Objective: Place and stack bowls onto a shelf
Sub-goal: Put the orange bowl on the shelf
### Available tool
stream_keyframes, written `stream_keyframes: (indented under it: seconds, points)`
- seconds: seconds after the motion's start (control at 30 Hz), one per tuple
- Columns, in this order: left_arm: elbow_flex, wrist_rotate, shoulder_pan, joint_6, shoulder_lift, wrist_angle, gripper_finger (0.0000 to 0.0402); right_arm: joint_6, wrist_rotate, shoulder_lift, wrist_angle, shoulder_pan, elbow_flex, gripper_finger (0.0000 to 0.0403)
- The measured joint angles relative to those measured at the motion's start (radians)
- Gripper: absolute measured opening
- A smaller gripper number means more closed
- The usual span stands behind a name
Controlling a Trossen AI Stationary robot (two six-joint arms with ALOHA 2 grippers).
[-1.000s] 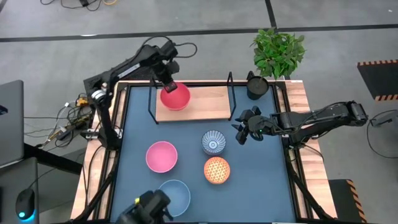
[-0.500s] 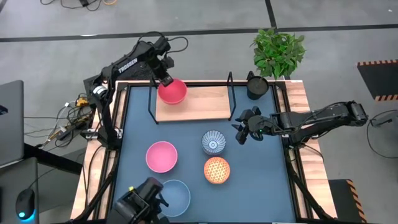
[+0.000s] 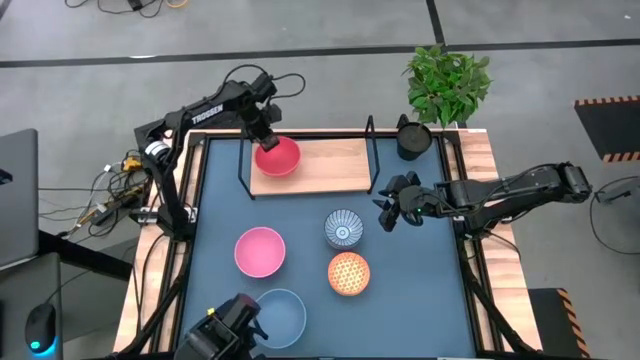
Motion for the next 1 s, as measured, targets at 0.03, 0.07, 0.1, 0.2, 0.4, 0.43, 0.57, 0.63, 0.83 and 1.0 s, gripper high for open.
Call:
stream_keyframes:
  seconds: [0.03, 0.07, 0.1, 0.2, 0.4, 0.43, 0.57, 0.63, 0.83, 1.0]
  points:
    - [-0.008, -0.012, 0.001, -0.001, -0.008, 0.006, 0.0, 0.0, 0.0, 0.0, 0.0, 0.0, 0.0, 0.0177]
    - [-0.013, -0.023, 0.004, -0.004, -0.018, 0.011, 0.0, 0.0, 0.0, 0.0, 0.0, 0.0, 0.0, 0.0177]
    - [-0.015, -0.031, 0.008, -0.006, -0.026, 0.011, 0.0, 0.0, 0.0, 0.0, 0.001, 0.0, 0.0, 0.0177]
    - [-0.016, -0.067, 0.014, -0.013, -0.048, 0.033, 0.0, 0.001, 0.0, 0.0, 0.002, 0.0, 0.0, 0.0177]
    - [-0.016, -0.077, 0.013, -0.017, -0.06, 0.022, 0.0, 0.008, 0.0, 0.0, 0.005, 0.0, 0.0, 0.0177]
    - [-0.016, -0.063, 0.013, -0.017, -0.06, 0.023, 0.0, 0.008, 0.0, 0.0, 0.006, 0.0, 0.0, 0.0177]
    - [-0.016, -0.056, 0.012, -0.018, -0.06, 0.024, 0.0, 0.008, 0.0, 0.0, 0.007, 0.0, 0.0, 0.0177]
    - [-0.016, -0.055, 0.012, -0.018, -0.06, 0.023, 0.0003, 0.008, 0.0, 0.0, 0.007, 0.0, 0.0, 0.0177]
    - [-0.016, -0.033, 0.011, -0.007, -0.06, 0.007, 0.0036, 0.007, 0.0, 0.0, 0.007, 0.0, 0.0, 0.0177]
    - [-0.016, 0.015, 0.009, 0.008, -0.06, -0.001, 0.0073, 0.007, 0.0, 0.0, 0.007, 0.0, 0.0, 0.0177]
